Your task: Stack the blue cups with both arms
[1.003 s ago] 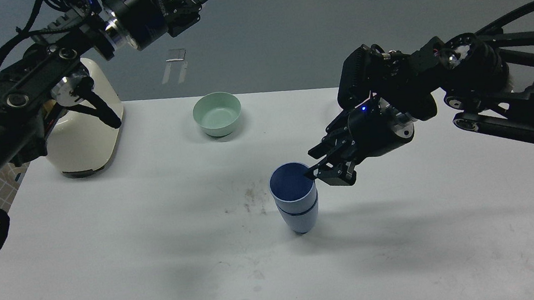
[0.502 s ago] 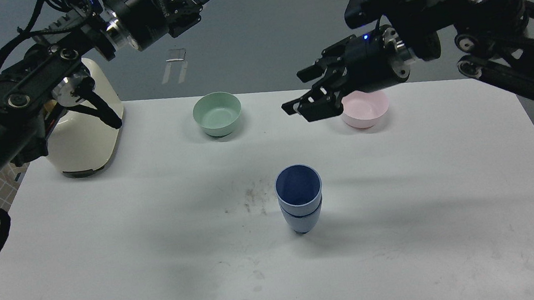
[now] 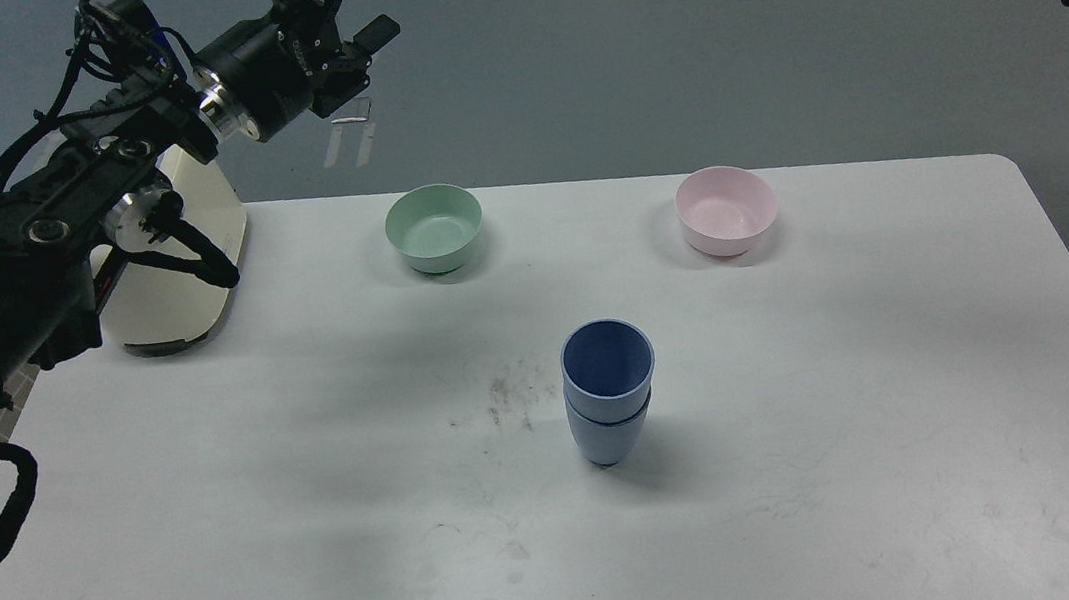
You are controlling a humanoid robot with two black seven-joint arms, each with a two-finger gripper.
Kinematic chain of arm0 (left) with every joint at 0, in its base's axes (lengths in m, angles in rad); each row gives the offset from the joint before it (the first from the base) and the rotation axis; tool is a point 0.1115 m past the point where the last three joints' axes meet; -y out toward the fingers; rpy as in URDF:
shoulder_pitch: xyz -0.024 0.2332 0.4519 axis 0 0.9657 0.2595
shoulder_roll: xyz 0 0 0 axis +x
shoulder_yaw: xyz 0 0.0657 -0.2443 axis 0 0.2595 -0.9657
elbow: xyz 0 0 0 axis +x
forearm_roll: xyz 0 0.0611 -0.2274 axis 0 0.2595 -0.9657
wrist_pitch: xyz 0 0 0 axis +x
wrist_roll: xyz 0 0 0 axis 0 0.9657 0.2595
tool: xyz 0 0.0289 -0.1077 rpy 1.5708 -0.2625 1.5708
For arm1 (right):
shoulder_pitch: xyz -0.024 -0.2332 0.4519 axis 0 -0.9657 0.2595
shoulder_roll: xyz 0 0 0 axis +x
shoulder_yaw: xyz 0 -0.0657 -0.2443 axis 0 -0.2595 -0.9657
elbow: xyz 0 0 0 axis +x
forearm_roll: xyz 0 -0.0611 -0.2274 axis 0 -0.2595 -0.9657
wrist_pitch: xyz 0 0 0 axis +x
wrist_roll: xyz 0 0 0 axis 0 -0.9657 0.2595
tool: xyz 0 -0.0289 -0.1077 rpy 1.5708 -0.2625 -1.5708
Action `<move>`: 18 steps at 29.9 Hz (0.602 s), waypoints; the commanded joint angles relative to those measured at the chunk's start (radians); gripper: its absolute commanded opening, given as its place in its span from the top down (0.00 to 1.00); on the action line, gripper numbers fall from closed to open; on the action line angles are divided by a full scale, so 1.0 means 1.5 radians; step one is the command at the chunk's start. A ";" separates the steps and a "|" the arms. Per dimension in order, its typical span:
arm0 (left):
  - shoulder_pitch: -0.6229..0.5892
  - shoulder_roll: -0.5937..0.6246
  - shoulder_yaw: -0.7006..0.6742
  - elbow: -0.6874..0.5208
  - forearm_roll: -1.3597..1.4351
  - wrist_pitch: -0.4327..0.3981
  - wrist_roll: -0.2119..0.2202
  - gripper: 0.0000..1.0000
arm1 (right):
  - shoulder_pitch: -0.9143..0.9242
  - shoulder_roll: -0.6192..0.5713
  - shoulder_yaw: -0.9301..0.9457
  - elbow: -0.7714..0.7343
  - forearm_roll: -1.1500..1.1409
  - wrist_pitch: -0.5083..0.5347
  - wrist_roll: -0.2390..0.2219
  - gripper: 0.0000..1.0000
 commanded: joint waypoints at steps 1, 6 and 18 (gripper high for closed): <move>0.006 -0.033 -0.014 0.062 -0.043 0.000 0.000 0.02 | -0.019 0.034 0.005 -0.067 0.143 0.000 0.000 0.00; 0.007 -0.101 -0.014 0.160 -0.046 -0.002 0.000 0.03 | -0.062 0.073 0.004 -0.135 0.395 -0.009 0.000 0.00; 0.052 -0.131 -0.050 0.167 -0.185 -0.002 0.000 0.02 | -0.178 0.112 0.005 -0.162 0.754 0.000 0.000 0.00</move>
